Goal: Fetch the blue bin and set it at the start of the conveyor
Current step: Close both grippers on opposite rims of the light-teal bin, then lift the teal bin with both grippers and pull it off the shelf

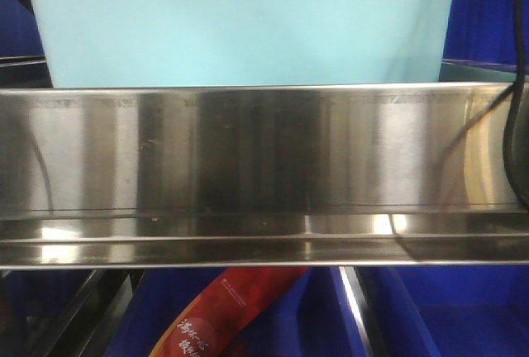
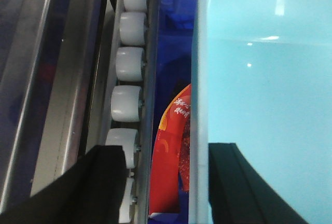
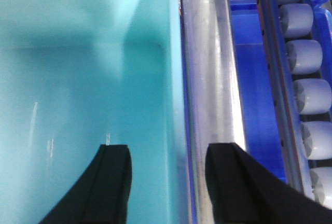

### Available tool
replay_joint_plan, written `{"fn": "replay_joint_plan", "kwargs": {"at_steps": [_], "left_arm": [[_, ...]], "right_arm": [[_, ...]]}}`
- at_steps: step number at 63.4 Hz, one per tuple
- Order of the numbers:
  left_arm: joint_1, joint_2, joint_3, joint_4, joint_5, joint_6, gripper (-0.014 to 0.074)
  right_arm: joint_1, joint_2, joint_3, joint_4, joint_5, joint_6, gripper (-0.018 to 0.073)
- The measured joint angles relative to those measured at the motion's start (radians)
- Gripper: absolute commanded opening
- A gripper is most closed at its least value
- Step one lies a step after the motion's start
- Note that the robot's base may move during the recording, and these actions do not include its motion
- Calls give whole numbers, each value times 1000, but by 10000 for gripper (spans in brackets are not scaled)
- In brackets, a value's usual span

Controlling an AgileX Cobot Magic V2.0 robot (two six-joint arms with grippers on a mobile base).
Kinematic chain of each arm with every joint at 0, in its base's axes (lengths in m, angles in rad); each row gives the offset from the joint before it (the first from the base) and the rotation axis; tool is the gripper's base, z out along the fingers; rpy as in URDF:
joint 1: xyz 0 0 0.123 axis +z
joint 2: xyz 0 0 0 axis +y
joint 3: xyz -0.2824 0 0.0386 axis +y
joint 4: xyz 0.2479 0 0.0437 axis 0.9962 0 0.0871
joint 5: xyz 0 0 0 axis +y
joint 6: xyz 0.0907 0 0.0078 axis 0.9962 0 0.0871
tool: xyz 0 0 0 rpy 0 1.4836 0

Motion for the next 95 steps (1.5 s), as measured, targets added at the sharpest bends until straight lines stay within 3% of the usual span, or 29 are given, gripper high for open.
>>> {"fn": "replay_joint_plan", "kwargs": {"at_steps": [30,36,46,48,76,95], "left_arm": [[1,6,0,0,-6,0,260],[1,6,0,-4,-8,0,196],[1,6,0,-39,-20,0,-111],[-1,6,0,-42,-24,0,-110],[-13,-28,4,-33,3,-40,-111],[-75,-148,-10,50,34,-100,-111]], "right_arm": [[0,0,0,0,-2,-2,231],[0,0,0,0,-4,-2,152],[0,1,0,0,-5,-4,-113],[0,1,0,7,-5,-4,-163],[5,-36,0,0,-4,0,-153],[74,-162,0,-127,8,71,-153]]}}
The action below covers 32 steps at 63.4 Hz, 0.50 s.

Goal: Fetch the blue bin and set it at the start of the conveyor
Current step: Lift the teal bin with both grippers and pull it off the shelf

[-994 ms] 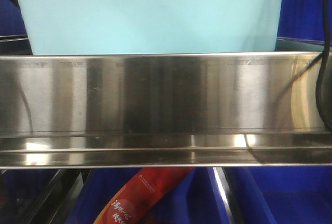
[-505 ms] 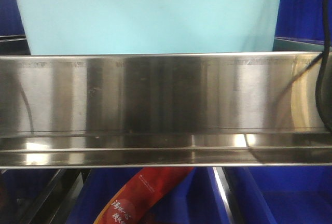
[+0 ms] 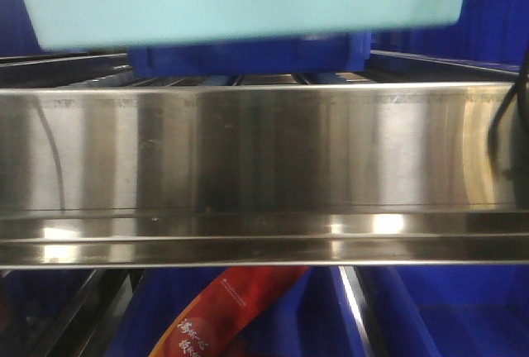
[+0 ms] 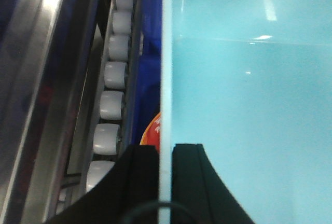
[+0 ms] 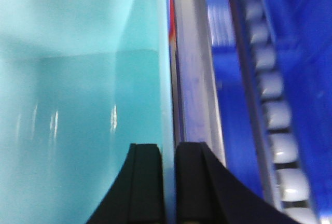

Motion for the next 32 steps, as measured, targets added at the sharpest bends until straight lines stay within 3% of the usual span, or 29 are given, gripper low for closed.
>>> {"fn": "replay_joint_plan", "kwargs": {"at_steps": [13,24,32], "left_arm": [[-43,-52,-132,55,77,-2,-111],[-108,-60,-273,139,147,-2,-111],[-133,-65,-322,158,171,-2,-111]], "right_arm": [[54,-96,-21,-75,31,24,-153],[99,-119,-135,-149,93,27,-153],[106,-121,-197,-168,122,27,-153]]}}
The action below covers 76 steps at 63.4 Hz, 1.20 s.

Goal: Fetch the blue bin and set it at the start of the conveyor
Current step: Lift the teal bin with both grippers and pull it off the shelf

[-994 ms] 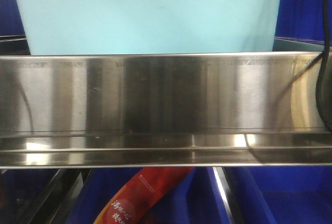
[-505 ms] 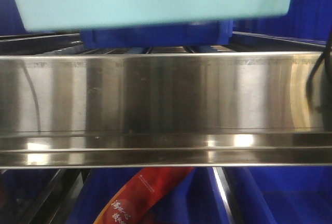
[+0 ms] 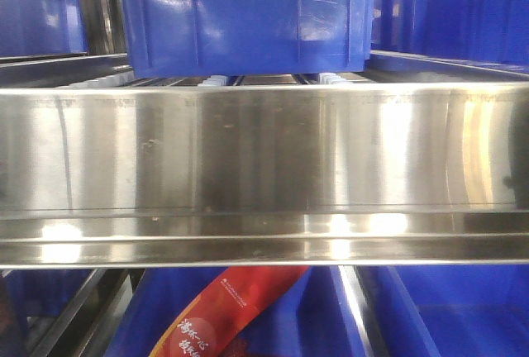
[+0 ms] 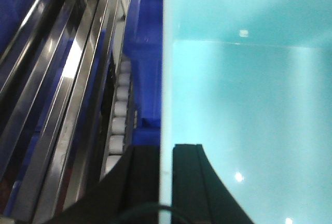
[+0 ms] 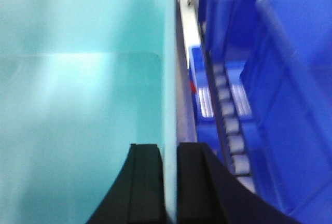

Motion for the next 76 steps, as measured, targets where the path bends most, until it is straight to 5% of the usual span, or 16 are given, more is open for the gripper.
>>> {"fn": "replay_joint_plan", "kwargs": {"at_steps": [76], "left_arm": [[-8,-40,-15,15,-15,0,-111]], "right_arm": [[4,-1,-70,12,29,-54,-153]]}}
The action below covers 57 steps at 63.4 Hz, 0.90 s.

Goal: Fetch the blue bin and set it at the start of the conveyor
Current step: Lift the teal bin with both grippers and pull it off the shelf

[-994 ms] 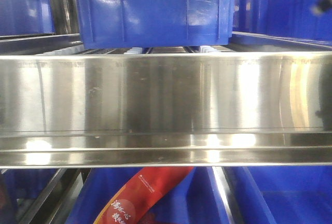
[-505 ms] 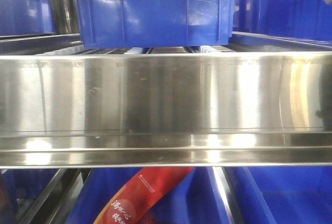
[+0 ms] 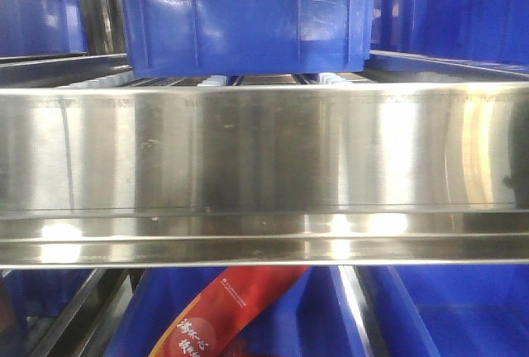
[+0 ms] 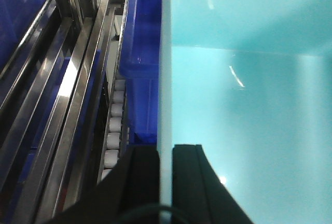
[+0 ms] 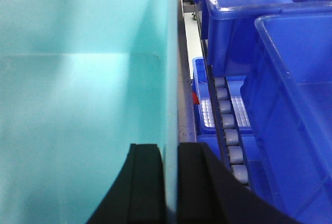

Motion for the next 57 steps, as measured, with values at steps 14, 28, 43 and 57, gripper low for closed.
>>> {"fn": "replay_joint_plan", "kwargs": {"at_steps": [14,28,43,57], "left_arm": [[0,0,0,4,-4,0,-111],[0,0,0,5,-4,0,-111],[0,0,0,10,-6,0,-111],[0,0,0,11,-6,0,-111]], "right_arm": [[0,0,0,0,0,-1,-153],[0,0,0,0,0,-2,-153],[0,0,0,0,-17,-2,-153],[0,0,0,0,-20,-2,-153]]}}
